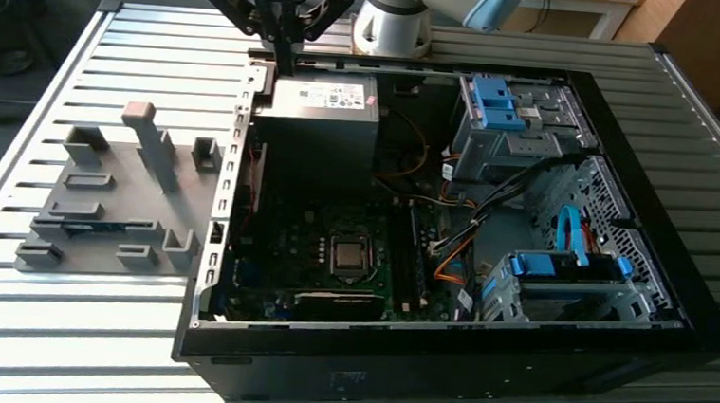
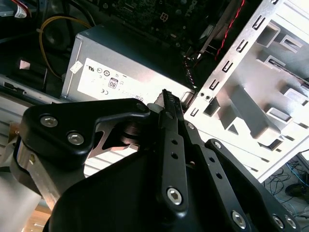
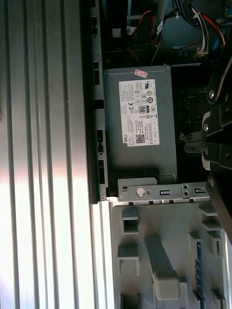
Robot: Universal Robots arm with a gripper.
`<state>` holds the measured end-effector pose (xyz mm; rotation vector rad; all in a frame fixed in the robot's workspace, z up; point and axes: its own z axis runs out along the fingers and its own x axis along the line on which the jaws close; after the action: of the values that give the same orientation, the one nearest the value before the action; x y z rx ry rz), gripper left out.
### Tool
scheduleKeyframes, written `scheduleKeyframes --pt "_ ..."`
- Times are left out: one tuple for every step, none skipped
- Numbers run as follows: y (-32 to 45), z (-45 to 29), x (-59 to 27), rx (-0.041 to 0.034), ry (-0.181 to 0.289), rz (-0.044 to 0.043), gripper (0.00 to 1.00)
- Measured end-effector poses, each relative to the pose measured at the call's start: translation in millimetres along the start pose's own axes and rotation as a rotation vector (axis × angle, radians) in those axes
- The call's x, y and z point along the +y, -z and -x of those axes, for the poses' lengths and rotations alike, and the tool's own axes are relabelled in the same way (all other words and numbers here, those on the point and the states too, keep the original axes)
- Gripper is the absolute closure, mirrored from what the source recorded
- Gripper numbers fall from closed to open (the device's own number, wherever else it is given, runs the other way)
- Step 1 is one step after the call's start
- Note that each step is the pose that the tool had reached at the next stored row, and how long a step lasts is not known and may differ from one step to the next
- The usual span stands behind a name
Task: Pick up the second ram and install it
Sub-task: 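Reach for the second ram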
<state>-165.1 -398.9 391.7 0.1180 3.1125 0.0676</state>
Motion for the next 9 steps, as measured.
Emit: scheduleKeyframes --pt "0.0 0.0 0.0 0.0000 0.000 0.0000 0.89" --pt "0.0 0.0 0.0 0.0000 0.000 0.0000 0.89" --pt "0.0 -0.1 0.0 0.0000 0.000 0.0000 0.89" --pt "0.0 -0.2 0.0 0.0000 0.000 0.0000 0.89" --pt "0.0 -0.4 0.0 0.0000 0.000 0.0000 0.89" --pt "0.0 -0.7 -0.1 -0.0001 0.000 0.0000 0.89" --pt "0.0 -0.9 -0.1 0.0000 0.000 0.0000 0.89" --pt "0.0 -1.1 -0.1 0.0000 0.000 0.0000 0.89" --pt "0.0 -1.4 -0.1 -0.0001 0.000 0.0000 0.89"
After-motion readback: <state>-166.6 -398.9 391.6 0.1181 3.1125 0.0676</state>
